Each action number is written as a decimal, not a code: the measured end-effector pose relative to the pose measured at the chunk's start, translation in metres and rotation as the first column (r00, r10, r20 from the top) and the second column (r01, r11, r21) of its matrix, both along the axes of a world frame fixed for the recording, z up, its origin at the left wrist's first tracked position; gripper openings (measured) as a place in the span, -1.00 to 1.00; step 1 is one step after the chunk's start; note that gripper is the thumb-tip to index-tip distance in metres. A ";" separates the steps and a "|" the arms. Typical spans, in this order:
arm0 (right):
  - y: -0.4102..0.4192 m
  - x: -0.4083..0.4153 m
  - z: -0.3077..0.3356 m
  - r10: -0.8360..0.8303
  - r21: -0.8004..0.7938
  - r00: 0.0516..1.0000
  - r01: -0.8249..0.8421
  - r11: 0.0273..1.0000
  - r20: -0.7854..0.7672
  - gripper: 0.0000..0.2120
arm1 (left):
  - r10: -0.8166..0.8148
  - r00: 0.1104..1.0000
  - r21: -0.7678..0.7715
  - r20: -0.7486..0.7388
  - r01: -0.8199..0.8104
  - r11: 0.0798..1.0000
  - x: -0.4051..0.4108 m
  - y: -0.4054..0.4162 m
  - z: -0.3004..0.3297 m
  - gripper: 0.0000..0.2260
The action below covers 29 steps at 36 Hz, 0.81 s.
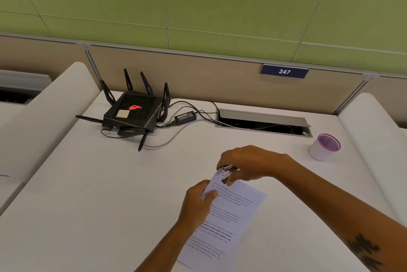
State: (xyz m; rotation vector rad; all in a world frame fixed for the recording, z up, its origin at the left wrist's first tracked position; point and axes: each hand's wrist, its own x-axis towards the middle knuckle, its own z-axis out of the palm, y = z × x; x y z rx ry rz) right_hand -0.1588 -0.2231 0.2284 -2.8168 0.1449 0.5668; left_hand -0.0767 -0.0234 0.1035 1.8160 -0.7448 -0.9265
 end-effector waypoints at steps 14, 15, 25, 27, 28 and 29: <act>0.002 -0.036 -0.026 -0.601 0.544 0.798 0.483 0.686 0.048 -0.65 | 0.161 0.976 -0.012 -0.148 -0.165 0.986 0.000 0.005 0.010 -0.80; 0.009 -0.039 -0.028 -0.642 0.592 0.765 0.492 0.638 0.056 -0.66 | 0.171 0.972 -0.015 -0.159 -0.176 0.984 0.000 0.005 0.011 -0.78; 0.104 -0.051 -0.057 -0.882 0.779 0.433 0.481 0.402 0.188 -0.71 | 0.206 0.935 -0.131 -0.287 -0.251 0.959 0.001 0.005 0.035 -0.66; 0.117 -0.049 -0.058 -0.872 0.764 0.398 0.456 0.457 0.285 -0.69 | 0.196 0.934 -0.149 -0.300 -0.249 0.957 -0.001 0.005 0.042 -0.66; 0.121 -0.048 -0.058 -0.865 0.757 0.382 0.443 0.481 0.326 -0.69 | 0.190 0.934 -0.162 -0.302 -0.246 0.956 -0.002 0.005 0.045 -0.67; 0.126 -0.046 -0.057 -0.855 0.743 0.366 0.436 0.507 0.368 -0.68 | 0.182 0.935 -0.177 -0.303 -0.243 0.954 -0.003 0.005 0.049 -0.67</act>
